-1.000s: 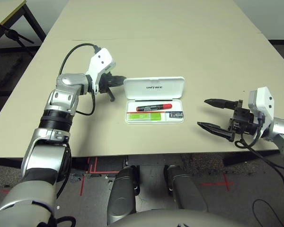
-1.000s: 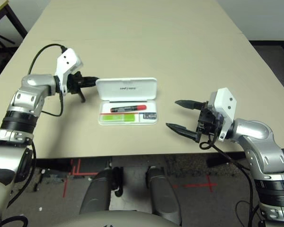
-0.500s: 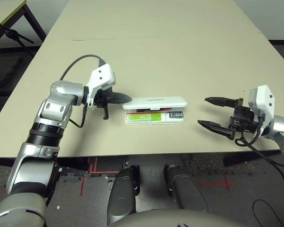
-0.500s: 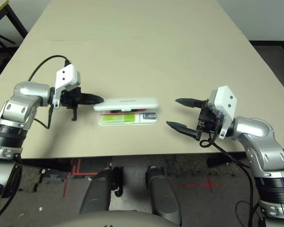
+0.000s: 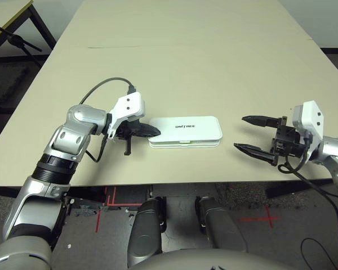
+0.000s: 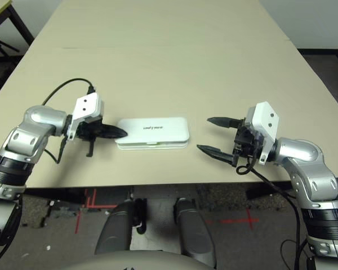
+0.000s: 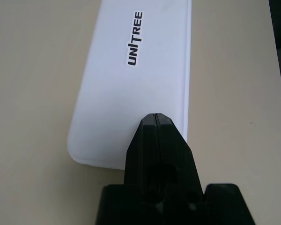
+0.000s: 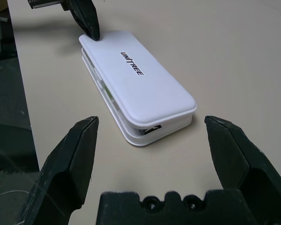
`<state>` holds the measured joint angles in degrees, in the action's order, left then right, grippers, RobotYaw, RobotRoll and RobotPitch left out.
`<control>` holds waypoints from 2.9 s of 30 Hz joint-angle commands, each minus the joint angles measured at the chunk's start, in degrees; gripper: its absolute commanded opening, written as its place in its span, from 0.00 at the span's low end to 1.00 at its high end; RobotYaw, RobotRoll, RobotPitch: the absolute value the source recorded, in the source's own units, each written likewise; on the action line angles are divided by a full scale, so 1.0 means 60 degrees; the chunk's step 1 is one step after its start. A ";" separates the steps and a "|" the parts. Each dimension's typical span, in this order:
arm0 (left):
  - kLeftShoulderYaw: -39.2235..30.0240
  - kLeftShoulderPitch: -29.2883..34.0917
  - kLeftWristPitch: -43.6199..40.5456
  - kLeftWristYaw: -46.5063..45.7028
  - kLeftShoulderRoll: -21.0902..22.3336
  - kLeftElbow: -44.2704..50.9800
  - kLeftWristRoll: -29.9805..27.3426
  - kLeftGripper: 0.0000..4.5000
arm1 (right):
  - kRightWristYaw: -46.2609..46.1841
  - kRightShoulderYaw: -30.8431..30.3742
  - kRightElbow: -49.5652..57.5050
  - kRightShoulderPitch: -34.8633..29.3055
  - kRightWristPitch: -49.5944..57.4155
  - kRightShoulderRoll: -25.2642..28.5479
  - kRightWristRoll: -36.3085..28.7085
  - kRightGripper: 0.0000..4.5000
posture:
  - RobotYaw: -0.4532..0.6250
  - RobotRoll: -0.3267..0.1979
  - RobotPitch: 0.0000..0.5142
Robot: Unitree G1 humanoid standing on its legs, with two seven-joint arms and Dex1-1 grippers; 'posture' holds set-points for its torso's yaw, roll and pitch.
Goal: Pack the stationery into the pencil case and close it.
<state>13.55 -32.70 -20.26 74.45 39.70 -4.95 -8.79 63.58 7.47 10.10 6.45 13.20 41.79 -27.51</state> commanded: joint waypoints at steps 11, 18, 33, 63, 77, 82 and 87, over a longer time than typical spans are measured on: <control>0.0634 0.0106 -0.0009 -0.0173 -0.0072 0.0014 0.0517 0.01 | 0.0117 -0.0204 0.0314 -0.0412 0.0378 0.0415 0.0038 1.00 | 0.30 0.62 0.35; 0.0743 0.0198 -0.0189 -0.0174 -0.0046 0.0207 0.0551 0.01 | 0.0132 -0.0260 0.0339 -0.0435 0.0410 0.0448 0.0058 1.00 | 0.30 0.62 0.36; 0.1047 -0.0030 -0.0463 -0.0376 -0.0149 0.0157 0.0762 0.01 | 0.0053 -0.0378 0.0264 -0.0322 0.0342 0.0377 0.0117 1.00 | 0.30 0.62 0.37; -0.4701 0.1444 -0.0303 -0.5340 -0.1173 -0.0266 -0.1688 0.99 | -0.4919 0.0432 -0.1931 0.1701 -0.0057 -0.2360 0.1412 1.00 | 0.34 0.62 0.34; -0.6291 0.0730 0.2680 -0.8025 -0.0935 -0.4331 -0.1254 0.99 | -0.9605 0.1706 -0.7146 0.3962 -0.2776 -0.2478 0.3298 1.00 | 0.36 0.62 0.31; -0.6315 0.0388 0.3566 -0.8291 -0.1031 -0.5291 -0.1275 0.99 | -1.0108 0.1968 -0.8379 0.4439 -0.3380 -0.2184 0.3292 1.00 | 0.36 0.62 0.32; -0.6151 0.0365 0.4070 -0.8401 -0.1290 -0.5455 -0.1312 0.99 | -1.0043 0.1998 -0.9187 0.4814 -0.3740 -0.1932 0.3246 1.00 | 0.35 0.62 0.35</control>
<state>-23.60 -30.75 3.11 24.33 32.46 -36.87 -16.92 3.20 18.81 -43.22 34.81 -7.96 29.78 -8.11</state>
